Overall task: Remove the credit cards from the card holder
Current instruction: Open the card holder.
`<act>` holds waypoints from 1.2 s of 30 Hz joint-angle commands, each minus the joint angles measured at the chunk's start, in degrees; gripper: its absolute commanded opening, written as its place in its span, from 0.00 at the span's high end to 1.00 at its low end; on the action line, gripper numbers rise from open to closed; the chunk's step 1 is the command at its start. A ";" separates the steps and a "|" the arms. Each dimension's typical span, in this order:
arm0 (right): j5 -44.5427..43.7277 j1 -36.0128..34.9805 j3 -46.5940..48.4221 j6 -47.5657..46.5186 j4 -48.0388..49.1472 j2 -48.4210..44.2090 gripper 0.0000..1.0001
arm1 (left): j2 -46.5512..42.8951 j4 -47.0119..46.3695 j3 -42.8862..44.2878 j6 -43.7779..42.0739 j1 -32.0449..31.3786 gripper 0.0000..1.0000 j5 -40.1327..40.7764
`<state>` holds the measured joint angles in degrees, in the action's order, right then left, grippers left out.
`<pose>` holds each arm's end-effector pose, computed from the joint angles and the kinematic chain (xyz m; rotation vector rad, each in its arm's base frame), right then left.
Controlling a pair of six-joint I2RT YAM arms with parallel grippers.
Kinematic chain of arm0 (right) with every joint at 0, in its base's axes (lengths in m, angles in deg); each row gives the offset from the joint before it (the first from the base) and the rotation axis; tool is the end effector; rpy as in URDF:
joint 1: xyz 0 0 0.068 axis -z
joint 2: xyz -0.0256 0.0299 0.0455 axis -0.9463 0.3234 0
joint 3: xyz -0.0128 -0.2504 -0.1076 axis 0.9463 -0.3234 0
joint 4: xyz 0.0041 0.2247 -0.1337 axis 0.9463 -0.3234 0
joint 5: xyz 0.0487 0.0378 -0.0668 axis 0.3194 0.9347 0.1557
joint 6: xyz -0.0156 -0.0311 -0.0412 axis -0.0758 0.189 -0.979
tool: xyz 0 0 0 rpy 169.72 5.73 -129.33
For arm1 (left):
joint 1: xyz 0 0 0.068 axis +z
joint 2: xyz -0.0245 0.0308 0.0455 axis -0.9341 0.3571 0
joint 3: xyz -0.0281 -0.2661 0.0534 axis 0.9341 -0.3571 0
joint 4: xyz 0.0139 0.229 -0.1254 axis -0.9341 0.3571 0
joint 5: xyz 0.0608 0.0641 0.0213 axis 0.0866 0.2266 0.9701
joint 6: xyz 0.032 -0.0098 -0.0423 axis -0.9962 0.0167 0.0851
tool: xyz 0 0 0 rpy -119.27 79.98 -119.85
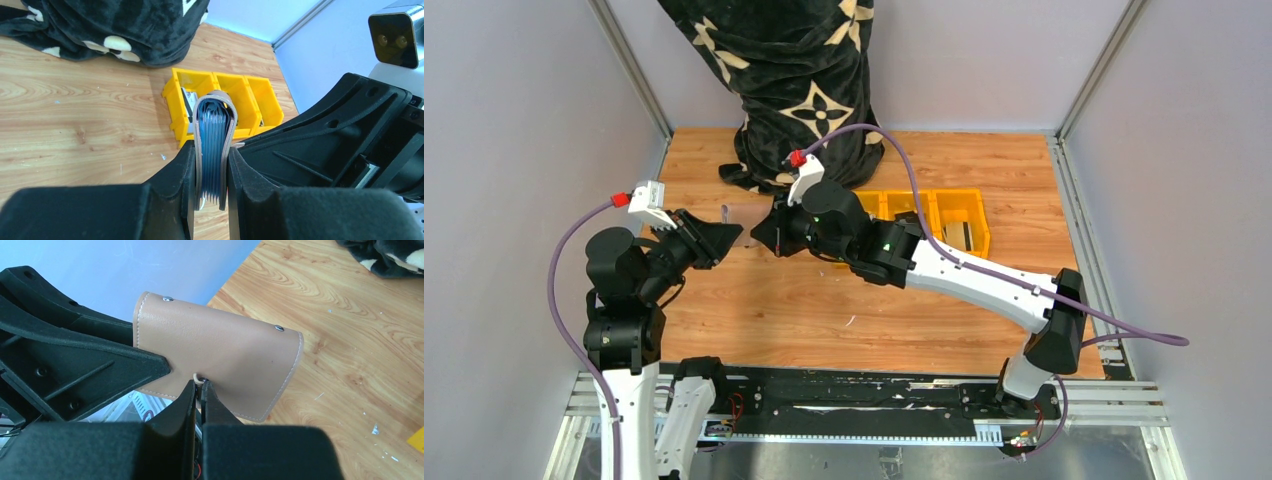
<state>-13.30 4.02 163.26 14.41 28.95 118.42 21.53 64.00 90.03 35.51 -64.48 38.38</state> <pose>0.1568 0.3622 0.4190 -0.4368 1.8078 1.2148 0.1002 -0.0104 0.3984 -0.1431 1.7763 -0.8059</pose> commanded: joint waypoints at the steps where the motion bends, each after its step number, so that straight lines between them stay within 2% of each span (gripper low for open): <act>1: -1.42 -1.86 1.03 -1.19 1.42 0.40 1.00 | -1.02 -3.38 1.09 1.58 -0.34 1.00 -2.95; 7: 1.81 -4.19 -10.48 -6.45 14.86 -6.89 1.00 | -0.66 -3.87 1.20 0.69 -0.38 1.00 3.40; 14: 8.08 -6.25 -21.51 -10.78 25.05 -13.22 1.00 | 1.26 -6.12 2.13 3.37 -0.36 1.00 3.70; 15: 8.51 -6.24 -22.09 -10.90 24.59 -13.58 0.92 | 1.50 -6.60 2.42 3.80 -0.38 1.00 3.03; 18: 7.48 -6.23 -23.73 -11.29 21.38 -15.49 0.49 | 2.03 -7.75 3.46 5.13 -0.38 1.00 0.71; 19: 6.29 -5.94 -24.74 -11.06 20.49 -16.84 0.39 | 2.18 -8.18 3.94 5.31 -0.38 1.00 -0.59; 22: 4.11 -3.71 -28.89 -8.77 20.04 -22.22 0.25 | 2.46 -9.50 4.85 6.44 -0.38 1.00 -4.84; 25: 4.72 0.35 -31.60 -4.48 18.88 -26.64 0.19 | 2.28 -12.36 4.96 8.95 -0.38 1.00 -10.05; 30: 14.96 8.37 -31.10 2.95 16.58 -28.06 0.17 | 1.56 -17.05 4.30 13.90 -0.38 1.00 -16.49; 36: 21.48 9.93 -29.17 5.21 18.82 -26.01 0.17 | 0.35 -19.44 3.79 17.18 -0.38 1.00 -20.97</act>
<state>1.30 13.42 132.53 16.16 47.05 91.32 23.21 49.82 92.70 49.02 -64.98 22.91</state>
